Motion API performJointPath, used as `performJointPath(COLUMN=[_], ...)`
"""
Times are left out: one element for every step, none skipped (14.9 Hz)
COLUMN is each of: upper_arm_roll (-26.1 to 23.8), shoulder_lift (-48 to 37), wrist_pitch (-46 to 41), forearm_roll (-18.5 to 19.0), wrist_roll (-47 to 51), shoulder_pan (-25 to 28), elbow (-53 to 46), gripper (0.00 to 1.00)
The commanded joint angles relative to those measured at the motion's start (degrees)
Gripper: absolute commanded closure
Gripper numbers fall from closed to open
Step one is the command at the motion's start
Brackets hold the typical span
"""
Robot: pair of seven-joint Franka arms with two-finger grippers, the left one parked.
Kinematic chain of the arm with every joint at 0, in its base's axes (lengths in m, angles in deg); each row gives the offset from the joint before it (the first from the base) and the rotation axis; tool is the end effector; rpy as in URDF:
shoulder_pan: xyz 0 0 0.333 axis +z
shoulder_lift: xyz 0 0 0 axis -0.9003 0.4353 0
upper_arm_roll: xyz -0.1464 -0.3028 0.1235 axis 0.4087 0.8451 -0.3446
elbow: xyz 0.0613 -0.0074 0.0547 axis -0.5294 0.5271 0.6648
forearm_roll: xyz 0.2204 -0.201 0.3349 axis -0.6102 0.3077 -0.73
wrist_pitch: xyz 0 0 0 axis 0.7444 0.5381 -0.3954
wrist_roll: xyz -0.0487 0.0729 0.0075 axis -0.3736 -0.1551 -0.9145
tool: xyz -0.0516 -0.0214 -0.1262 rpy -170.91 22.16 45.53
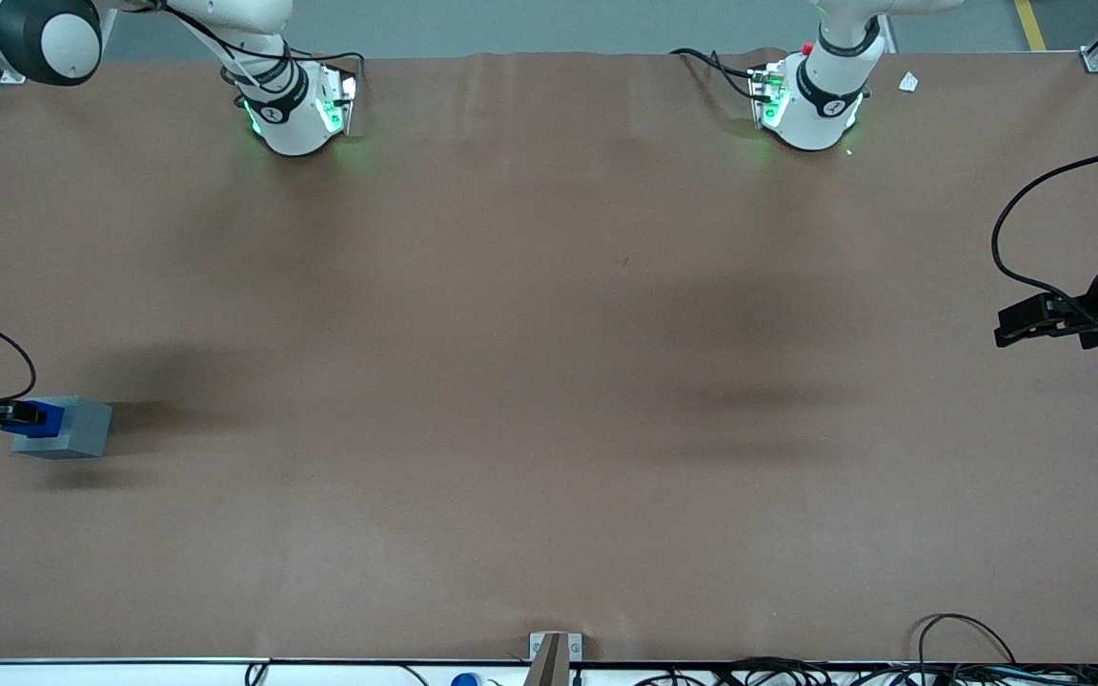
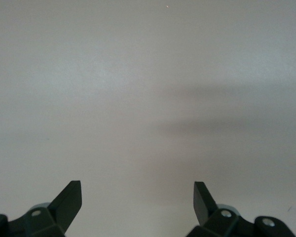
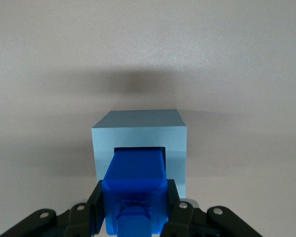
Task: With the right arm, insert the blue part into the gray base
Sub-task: 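Open the right gripper to release the blue block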
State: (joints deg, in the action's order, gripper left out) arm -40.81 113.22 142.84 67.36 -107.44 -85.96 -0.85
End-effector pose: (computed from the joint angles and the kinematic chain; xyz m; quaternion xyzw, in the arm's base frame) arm 0.7315 -0.3418 0.2618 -0.9982 -0.0096 0.0590 0.0063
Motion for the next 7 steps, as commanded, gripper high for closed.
performJointPath(upper_arm_roll=[-0.58, -0.67, -0.67, -0.67, -0.67, -0.67, -0.93], shoulder_lift=[0.22, 0.13, 0.04, -0.13, -1.27, -2.06, -3.37], wrist_pitch=[-0.25, -0.25, -0.43, -0.78, -1.04, -2.17, -5.23], forearm_roll=[1.16, 1.16, 1.07, 0.81, 0.63, 0.37, 0.19], wrist_roll=[-0.47, -0.90, -0.39, -0.38, -0.47, -0.38, -0.29], shoulder_pan=[-0.73, -0.90, -0.82, -0.73, -0.47, -0.29, -0.12], elbow=[-0.56, -0.56, -0.64, -0.91, -1.00, -1.00, -1.17], gripper=[0.00, 0.00, 0.00, 0.00, 0.00, 0.00, 0.00])
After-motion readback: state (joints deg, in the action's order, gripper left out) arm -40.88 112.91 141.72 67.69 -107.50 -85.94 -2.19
